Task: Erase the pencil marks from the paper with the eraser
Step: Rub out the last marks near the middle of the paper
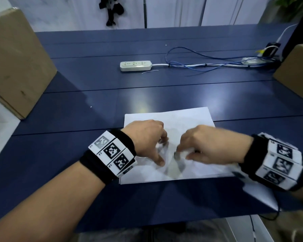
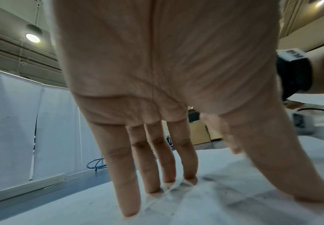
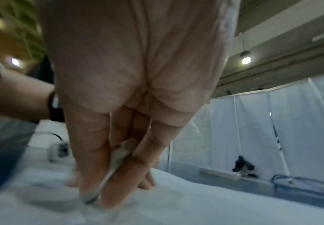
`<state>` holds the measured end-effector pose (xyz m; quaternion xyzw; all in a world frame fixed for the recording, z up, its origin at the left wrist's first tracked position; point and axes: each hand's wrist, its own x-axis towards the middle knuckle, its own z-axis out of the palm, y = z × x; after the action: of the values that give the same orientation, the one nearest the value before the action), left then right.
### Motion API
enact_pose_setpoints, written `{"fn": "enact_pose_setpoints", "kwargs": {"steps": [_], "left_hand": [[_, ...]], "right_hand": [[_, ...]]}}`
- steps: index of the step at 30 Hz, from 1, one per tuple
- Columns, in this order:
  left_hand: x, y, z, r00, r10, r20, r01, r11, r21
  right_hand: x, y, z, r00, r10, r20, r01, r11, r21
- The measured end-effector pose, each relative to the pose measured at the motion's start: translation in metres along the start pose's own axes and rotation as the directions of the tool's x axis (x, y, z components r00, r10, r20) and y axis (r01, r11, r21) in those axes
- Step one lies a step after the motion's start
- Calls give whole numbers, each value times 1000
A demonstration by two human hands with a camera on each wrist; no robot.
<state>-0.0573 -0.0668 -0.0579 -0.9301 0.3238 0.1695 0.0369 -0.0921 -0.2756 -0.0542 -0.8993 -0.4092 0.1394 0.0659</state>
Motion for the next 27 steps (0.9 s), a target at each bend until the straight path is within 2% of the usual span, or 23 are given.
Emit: {"fn": "enact_pose_setpoints", "kwargs": {"steps": [2, 3, 6, 9, 11, 13, 15, 19, 21, 23, 25, 27], "left_hand": [[0, 0, 1, 1000, -3, 4, 3, 1000, 9], [0, 0, 1, 1000, -4, 3, 4, 1000, 10], [1, 0, 0, 1000, 2, 0, -2, 1000, -4], [0, 0, 1, 1000, 8, 4, -8, 1000, 0], [0, 0, 1, 1000, -1, 7, 1, 1000, -9], [0, 0, 1, 1000, -10, 7, 10, 1000, -7], [1, 0, 1, 1000, -9, 11, 9, 1000, 0], [2, 0, 0, 1000, 3, 10, -3, 1000, -4], [2, 0, 0, 1000, 10, 9, -10, 1000, 0], [2, -1, 1, 1000, 5, 14, -5, 1000, -6], [2, 0, 1, 1000, -9, 14, 9, 1000, -14], [2, 0, 1, 1000, -12, 15, 12, 1000, -13]], "right_hand": [[-7, -16, 1, 992, -78, 101, 74, 996, 40], [-6, -16, 0, 990, -69, 126, 67, 997, 25], [8, 6, -7, 997, 68, 37, -65, 996, -65], [11, 23, -8, 982, 180, -57, -187, 970, -154], [3, 12, -4, 992, 125, -19, -126, 987, -99], [-9, -7, -3, 998, 3, 70, -5, 999, 35], [-11, -13, -2, 990, -25, 136, 19, 999, 42], [6, 16, -11, 988, 151, 26, -150, 988, -42], [8, 25, -12, 981, 195, -21, -196, 978, -70], [2, 17, -8, 988, 155, -10, -155, 983, -102], [-10, 0, -4, 997, 43, 59, -42, 999, -23], [-16, -12, -2, 991, -5, 131, 2, 1000, 23]]}}
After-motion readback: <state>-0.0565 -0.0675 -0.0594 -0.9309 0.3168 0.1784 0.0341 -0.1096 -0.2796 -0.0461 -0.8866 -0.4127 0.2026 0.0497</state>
